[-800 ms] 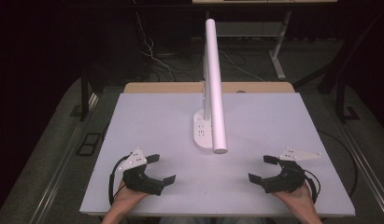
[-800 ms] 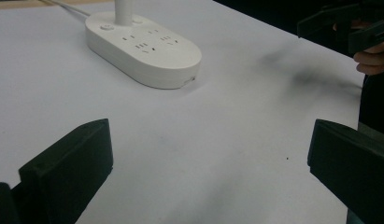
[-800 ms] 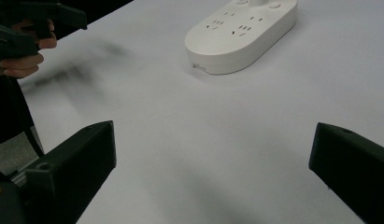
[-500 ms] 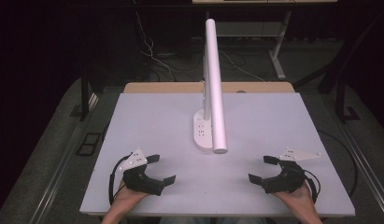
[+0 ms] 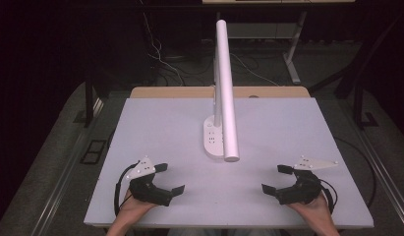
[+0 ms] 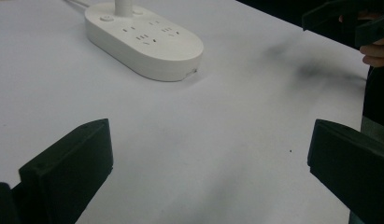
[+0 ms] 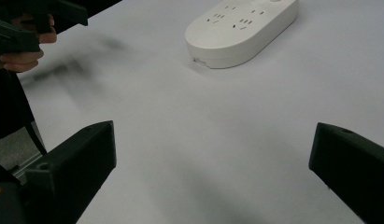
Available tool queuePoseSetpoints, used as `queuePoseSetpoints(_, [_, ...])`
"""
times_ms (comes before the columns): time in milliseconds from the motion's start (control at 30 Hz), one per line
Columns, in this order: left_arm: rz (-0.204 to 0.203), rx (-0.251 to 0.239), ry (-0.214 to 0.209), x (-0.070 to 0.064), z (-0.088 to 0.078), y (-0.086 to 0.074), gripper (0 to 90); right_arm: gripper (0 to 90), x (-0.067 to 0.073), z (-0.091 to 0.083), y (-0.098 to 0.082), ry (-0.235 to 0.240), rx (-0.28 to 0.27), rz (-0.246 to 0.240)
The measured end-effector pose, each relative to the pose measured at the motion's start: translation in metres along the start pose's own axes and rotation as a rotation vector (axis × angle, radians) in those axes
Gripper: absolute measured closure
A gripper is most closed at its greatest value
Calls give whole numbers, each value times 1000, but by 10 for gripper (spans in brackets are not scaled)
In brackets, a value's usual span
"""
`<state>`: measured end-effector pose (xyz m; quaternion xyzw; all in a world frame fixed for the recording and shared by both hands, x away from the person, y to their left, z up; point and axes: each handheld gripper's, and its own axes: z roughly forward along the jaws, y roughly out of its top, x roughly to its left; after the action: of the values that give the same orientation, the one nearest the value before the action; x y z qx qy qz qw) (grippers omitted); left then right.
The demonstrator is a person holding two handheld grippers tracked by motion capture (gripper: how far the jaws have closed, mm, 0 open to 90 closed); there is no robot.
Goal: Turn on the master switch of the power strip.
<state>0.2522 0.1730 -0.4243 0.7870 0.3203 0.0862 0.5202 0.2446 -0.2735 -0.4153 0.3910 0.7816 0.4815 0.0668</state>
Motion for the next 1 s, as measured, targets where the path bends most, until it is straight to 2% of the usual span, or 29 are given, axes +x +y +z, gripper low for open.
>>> queuePoseSetpoints(433, [6,37,-14,-1,-1,4,0,1,0,-1,-1,2,5,3])
queuePoseSetpoints(667, [12,79,-21,-1,-3,9,0,1,-1,-2,-2,-3,1,3])
queuePoseSetpoints(1000, [10,94,-19,1,-5,17,0,1,-1,-3,-2,-5,0,2])
